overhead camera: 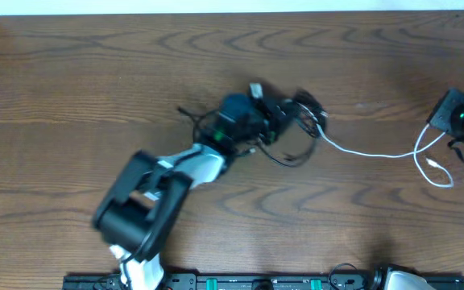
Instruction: Untangle cables
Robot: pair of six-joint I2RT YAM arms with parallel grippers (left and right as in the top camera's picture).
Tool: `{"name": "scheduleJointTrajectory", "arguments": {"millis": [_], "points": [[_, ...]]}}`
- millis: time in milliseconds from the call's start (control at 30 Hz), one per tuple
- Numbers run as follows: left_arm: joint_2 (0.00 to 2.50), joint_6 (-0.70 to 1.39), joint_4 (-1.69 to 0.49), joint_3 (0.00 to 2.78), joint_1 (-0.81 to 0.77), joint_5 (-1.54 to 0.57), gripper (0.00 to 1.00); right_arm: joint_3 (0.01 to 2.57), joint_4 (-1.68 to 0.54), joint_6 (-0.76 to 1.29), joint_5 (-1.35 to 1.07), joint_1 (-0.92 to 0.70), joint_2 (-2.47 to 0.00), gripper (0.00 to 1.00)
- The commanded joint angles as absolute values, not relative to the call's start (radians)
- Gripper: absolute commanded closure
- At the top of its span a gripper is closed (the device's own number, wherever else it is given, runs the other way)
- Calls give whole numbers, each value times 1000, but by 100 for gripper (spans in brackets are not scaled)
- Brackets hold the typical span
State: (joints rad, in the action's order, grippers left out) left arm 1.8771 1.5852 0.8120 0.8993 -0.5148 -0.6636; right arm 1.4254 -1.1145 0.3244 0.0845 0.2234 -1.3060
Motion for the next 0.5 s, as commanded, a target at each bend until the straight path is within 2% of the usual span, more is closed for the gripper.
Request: {"name": "scheduleJointTrajectory", "arguments": {"millis": [0, 133, 333, 367, 433, 467], "points": [[1756, 1361, 722, 916, -451, -816, 93, 1324, -1109, 438, 195, 234, -1320, 99], [1592, 1136, 428, 916, -396, -791, 92, 1187, -1049, 475, 210, 287, -1320, 99], [1374, 921, 31, 916, -396, -553, 93, 1054, -985, 553, 190, 366, -1320, 98], [1337, 900, -33, 916, -398, -504, 93, 1026, -979, 569, 178, 376, -1320, 92], [1298, 881, -101, 916, -398, -448, 92, 995, -967, 579, 173, 378, -1320, 74], [1282, 878, -129, 916, -398, -426, 93, 985, -965, 579, 173, 378, -1320, 72]]}}
